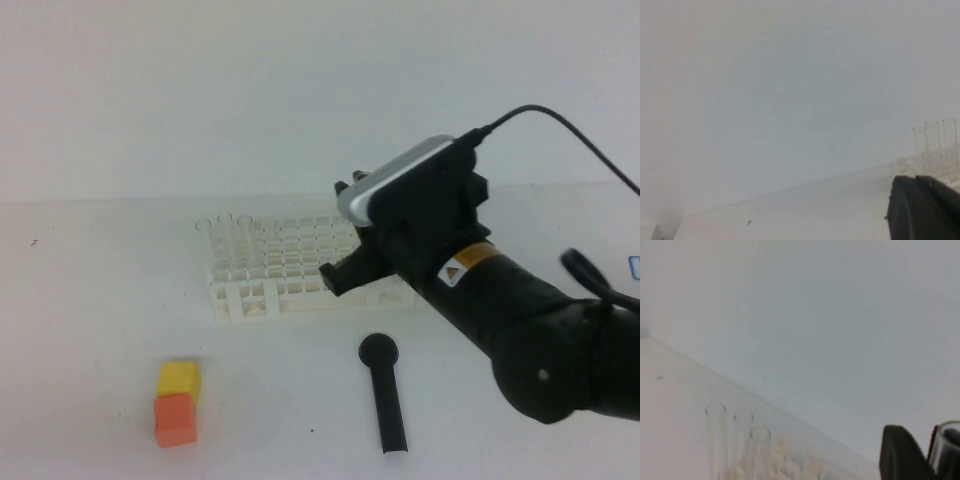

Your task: Place the test tubes

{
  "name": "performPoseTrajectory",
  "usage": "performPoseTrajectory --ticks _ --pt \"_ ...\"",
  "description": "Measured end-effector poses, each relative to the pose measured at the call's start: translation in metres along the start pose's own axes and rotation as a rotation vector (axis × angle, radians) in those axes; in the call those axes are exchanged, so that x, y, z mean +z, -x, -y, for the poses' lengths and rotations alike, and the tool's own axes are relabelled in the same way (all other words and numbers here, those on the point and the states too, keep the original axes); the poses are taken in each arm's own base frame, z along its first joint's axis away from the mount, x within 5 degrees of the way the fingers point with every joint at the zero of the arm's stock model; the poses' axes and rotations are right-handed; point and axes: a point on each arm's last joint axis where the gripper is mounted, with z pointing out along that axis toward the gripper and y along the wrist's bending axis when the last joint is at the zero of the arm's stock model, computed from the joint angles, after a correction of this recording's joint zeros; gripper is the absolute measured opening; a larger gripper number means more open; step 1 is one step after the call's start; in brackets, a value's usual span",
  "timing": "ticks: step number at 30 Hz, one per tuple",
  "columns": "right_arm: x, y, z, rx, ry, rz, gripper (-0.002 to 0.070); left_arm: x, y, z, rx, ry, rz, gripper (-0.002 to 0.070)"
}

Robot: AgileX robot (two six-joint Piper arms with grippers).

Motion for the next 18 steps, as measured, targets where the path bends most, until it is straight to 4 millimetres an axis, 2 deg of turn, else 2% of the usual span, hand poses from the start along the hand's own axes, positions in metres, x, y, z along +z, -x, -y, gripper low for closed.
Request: performPoseTrajectory --ticks 4,10,15,18 --pt "0.028 0.000 -0.010 0.053 0.016 0.110 0.0113 0.000 0.000 0.000 0.000 0.000 0.000 -0.0001" --pt "0.066 -0.005 -0.021 0.203 0.030 0.154 0.0113 0.000 0.000 0.000 0.000 0.000 0.000 -0.0001" --pt "0.089 -0.011 -0.030 0.238 0.051 0.170 0.0113 0.000 0.000 0.000 0.000 0.000 0.000 -0.0001" --pt "0.095 -0.011 -0.034 0.225 0.078 0.184 0.0113 0.000 0.000 0.000 0.000 0.000 0.000 -0.0001"
